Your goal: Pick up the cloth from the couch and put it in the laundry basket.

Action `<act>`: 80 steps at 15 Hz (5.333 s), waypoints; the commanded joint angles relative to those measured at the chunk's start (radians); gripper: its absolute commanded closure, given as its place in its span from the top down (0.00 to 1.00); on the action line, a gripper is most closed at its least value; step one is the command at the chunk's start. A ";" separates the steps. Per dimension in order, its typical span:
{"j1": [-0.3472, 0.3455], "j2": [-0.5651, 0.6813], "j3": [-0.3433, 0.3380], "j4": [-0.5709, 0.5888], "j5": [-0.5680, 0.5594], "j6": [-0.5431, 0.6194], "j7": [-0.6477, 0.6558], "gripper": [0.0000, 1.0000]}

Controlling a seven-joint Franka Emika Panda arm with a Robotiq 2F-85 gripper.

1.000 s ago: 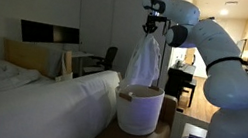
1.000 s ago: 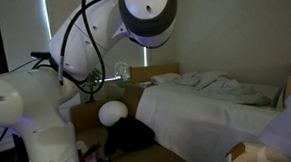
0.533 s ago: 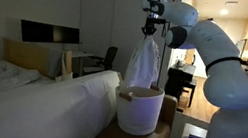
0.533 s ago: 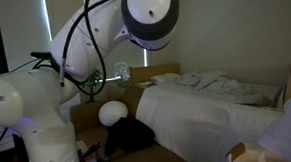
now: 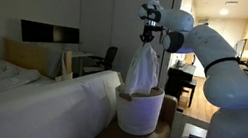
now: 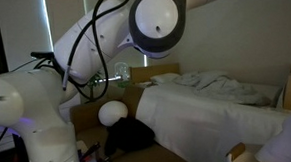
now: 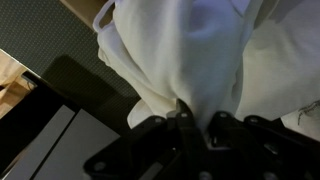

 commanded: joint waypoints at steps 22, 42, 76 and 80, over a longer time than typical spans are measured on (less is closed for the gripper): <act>-0.036 0.205 0.009 0.005 -0.026 -0.031 -0.163 0.11; -0.030 0.252 0.010 -0.018 -0.028 -0.065 -0.186 0.10; 0.043 0.484 -0.007 -0.028 -0.091 -0.125 -0.368 0.61; 0.059 0.470 -0.020 -0.021 -0.126 -0.134 -0.410 0.86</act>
